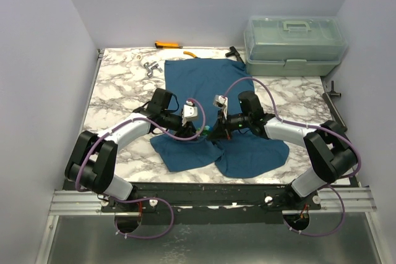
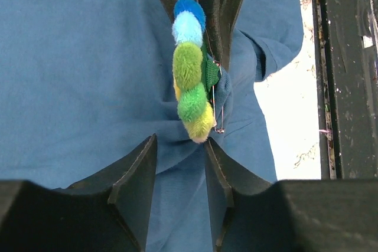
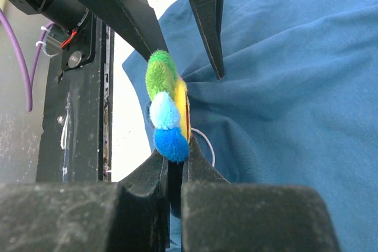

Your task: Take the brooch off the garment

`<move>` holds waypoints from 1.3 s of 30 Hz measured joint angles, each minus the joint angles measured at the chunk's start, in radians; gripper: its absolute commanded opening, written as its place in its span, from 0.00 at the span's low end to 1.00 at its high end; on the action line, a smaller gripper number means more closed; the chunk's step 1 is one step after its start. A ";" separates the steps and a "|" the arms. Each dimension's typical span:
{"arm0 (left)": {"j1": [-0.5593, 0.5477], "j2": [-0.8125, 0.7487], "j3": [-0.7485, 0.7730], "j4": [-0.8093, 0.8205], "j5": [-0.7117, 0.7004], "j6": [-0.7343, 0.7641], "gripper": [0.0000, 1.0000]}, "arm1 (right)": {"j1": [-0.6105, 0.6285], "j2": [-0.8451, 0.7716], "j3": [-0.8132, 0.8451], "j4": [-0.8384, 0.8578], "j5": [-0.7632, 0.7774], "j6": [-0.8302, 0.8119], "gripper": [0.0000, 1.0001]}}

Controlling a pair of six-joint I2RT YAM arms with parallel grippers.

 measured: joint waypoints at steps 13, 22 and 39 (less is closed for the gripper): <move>-0.032 0.000 0.002 0.009 0.000 -0.057 0.33 | 0.000 0.016 0.000 0.002 0.000 0.019 0.00; -0.037 0.010 0.005 0.068 0.000 -0.175 0.40 | -0.001 0.021 0.000 0.010 0.001 0.022 0.00; -0.033 0.015 0.008 -0.030 -0.072 -0.051 0.49 | 0.000 0.022 0.000 0.010 0.002 0.027 0.01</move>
